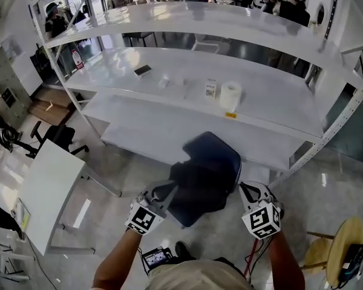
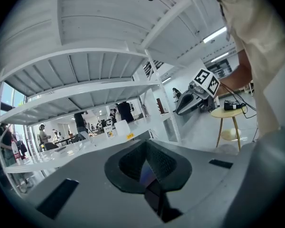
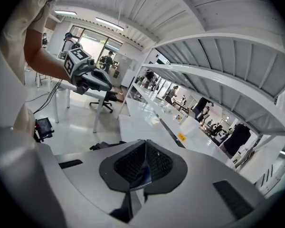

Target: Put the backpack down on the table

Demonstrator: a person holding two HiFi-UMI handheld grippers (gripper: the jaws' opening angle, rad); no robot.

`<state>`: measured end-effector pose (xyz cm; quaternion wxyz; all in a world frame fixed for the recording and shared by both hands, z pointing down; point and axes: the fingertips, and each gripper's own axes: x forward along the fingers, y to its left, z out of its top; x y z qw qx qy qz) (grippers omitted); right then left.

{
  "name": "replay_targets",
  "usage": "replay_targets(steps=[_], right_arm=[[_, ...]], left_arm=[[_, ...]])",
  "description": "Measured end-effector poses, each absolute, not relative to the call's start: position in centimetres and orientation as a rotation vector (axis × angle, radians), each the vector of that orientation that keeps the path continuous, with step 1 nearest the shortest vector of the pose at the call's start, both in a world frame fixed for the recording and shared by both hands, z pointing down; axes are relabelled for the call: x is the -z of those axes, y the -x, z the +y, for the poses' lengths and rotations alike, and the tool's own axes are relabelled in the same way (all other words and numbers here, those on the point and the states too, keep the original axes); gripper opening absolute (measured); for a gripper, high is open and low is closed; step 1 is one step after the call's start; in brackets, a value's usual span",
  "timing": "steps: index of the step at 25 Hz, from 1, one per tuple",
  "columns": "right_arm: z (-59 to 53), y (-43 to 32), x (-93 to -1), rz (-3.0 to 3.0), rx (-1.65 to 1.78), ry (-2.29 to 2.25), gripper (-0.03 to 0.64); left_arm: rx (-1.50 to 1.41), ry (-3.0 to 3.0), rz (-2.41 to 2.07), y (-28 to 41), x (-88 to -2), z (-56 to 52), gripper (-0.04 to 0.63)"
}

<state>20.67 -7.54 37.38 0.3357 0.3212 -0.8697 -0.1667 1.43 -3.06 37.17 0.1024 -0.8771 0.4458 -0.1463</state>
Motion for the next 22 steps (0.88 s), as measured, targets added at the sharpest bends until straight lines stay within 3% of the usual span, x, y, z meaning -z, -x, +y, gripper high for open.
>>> replay_targets(steps=[10, 22], right_arm=[[-13.8, -19.9, -42.1, -2.251, 0.274, -0.858, 0.028], [-22.3, -21.8, -55.4, -2.240, -0.075, -0.786, 0.032]], left_arm=[[0.508, 2.728, 1.267, -1.8, -43.4, -9.2, 0.012], [0.730, 2.813, 1.201, -7.0, -52.6, -20.1, 0.012]])
